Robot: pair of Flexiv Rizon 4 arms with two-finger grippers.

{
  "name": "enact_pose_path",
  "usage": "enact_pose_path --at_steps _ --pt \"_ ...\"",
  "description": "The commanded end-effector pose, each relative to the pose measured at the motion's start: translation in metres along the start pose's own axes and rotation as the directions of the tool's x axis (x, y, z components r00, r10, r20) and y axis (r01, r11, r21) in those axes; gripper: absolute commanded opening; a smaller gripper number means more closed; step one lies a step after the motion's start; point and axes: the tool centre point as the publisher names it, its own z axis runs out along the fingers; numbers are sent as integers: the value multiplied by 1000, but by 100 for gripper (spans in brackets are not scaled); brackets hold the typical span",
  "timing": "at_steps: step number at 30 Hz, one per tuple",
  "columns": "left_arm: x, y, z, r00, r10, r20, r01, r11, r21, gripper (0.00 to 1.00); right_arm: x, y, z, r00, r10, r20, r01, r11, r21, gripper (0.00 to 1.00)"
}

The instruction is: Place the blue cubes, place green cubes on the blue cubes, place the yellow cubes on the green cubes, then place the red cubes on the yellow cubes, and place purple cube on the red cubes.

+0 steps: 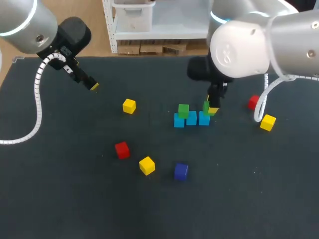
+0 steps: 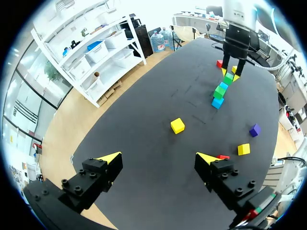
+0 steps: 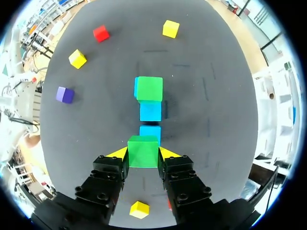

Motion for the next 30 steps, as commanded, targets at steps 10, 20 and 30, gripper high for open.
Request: enact_pose_path --at_steps 10,20,30 --pt "0 2 1 1000 3 0 -3 1000 4 100 -16 -7 4 1000 3 -23 -4 1000 -11 0" --pt "0 2 1 1000 3 0 -3 1000 4 100 -22 -14 6 999 -25 -42 24 1000 -20 0" --pt "0 2 1 1000 3 0 -3 1000 4 100 -25 -19 13 998 -32 -52 30 999 -32 0"
